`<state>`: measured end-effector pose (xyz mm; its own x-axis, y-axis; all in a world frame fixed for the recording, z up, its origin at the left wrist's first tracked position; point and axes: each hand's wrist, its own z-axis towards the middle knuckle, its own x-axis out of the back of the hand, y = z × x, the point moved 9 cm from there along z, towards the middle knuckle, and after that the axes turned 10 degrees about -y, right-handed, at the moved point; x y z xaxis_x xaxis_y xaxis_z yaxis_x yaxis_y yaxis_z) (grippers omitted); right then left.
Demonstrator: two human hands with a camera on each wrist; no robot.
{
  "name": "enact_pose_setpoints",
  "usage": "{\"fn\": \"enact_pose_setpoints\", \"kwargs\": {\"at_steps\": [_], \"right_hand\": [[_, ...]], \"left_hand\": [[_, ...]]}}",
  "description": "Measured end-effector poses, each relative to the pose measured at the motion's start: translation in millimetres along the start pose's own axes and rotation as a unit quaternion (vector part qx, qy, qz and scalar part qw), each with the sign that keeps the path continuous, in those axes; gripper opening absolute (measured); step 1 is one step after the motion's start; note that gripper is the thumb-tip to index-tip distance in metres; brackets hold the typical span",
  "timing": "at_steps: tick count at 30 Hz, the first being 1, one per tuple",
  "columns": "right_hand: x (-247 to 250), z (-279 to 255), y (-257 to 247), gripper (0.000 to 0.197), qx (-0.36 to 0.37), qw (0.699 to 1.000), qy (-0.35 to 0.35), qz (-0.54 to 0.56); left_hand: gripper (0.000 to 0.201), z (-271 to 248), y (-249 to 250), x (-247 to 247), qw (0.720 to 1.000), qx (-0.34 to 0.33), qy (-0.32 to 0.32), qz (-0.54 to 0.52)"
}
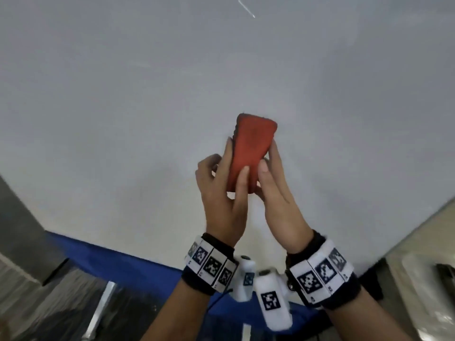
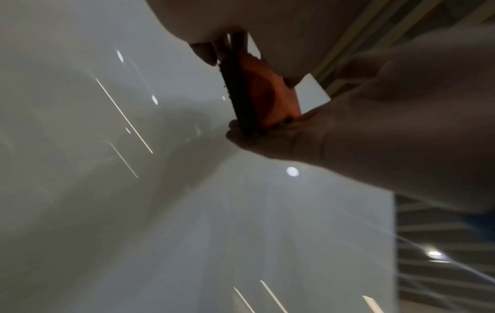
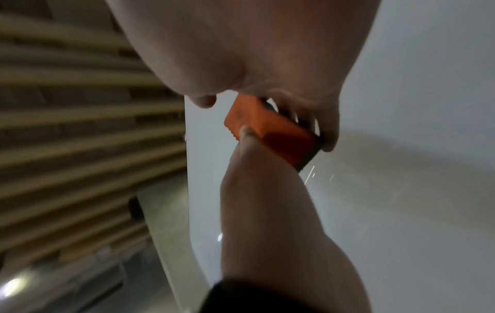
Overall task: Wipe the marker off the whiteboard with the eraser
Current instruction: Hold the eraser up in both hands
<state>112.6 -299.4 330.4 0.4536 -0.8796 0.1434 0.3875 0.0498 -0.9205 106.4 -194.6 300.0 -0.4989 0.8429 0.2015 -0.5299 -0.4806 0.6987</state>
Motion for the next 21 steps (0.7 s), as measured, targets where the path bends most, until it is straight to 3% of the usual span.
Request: {"fn": "enact_pose_setpoints", "kwargs": {"at_steps": [4, 7, 9, 12, 17, 21], "right_hand": [[111.0, -64.5, -13.6, 0.051, -0.02, 0.988, 0.151, -0.007], [190.6, -123.3, -4.6, 0.055, -0.059, 0.959, 0.253, -0.114], [242.3, -167.8, 6.3, 0.062, -0.109, 0.92, 0.324, -0.191], [307.0, -241.4, 30.9, 0.069, -0.259, 0.832, 0.405, -0.277], [354.9, -306.4, 82.7, 0.057, -0.444, 0.721, 0.362, -0.389], [359.9, -318.3, 122.7, 0.072, -0.523, 0.69, 0.275, -0.418]], "left_hand": [[0.045, -29.3, 80.3, -94.9, 0.987, -0.072, -0.128, -0.06], [0.04, -55.7, 106.3, -151.2, 0.963, -0.078, -0.226, -0.123], [0.039, -73.7, 101.8, -182.0, 0.951, -0.054, -0.271, -0.138], [0.036, -104.7, 63.6, -215.5, 0.942, -0.002, -0.316, -0.109], [0.042, -164.5, -36.2, -235.1, 0.907, 0.101, -0.409, 0.027], [0.029, -211.7, -112.6, -216.3, 0.86, 0.163, -0.465, 0.134]]}}
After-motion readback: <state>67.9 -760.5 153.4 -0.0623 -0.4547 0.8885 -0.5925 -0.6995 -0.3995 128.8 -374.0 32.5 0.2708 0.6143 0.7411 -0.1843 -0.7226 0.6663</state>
